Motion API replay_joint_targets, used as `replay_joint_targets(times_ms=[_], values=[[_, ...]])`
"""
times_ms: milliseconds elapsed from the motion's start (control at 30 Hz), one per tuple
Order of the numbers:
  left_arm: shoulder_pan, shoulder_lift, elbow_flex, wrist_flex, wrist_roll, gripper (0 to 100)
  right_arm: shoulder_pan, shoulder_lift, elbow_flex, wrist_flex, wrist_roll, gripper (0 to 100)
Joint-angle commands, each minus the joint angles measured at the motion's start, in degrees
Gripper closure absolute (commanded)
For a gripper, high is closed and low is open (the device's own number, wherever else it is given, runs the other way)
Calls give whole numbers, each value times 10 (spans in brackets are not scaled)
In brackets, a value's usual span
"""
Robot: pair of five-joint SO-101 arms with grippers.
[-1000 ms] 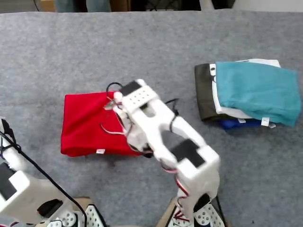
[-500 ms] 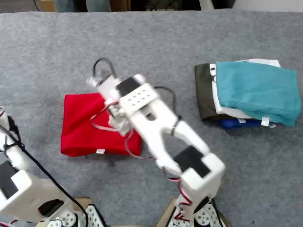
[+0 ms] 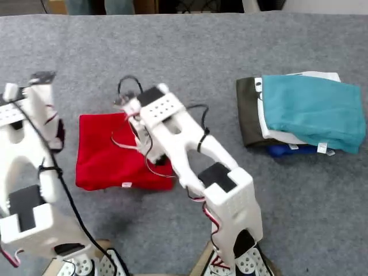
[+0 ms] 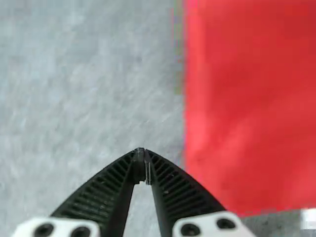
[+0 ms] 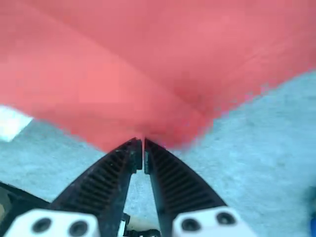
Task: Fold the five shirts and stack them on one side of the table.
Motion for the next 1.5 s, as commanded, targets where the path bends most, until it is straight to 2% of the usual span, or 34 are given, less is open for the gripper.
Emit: replay_joint_targets(times_ms=[0,133,300,500,633,767,1033,1167,1333,1467], values=[[57,-21,-7,-33,-2,971,25,-88,-87,28,-1,976],[97,-19,1,-83,2,971,47,-174,-64,27,-1,976],[113,4,16,-150,2,971,49,-218,58,10,0,975],[111,131,-22,-188,11,971,15,-217,242,-111,-4,976],[102,217,-103,-149,37,971,14,-217,323,-200,-4,976],[99,258,-191,-66,34,971,15,-222,354,-214,-4,977],[96,258,-282,25,33,972,52,-222,268,-57,-4,977],[61,241,-318,67,33,972,86,-233,216,15,-17,977],[-7,147,-291,109,11,972,93,-320,224,25,-53,976],[-64,36,-175,105,-42,972,51,-382,290,13,-159,973]])
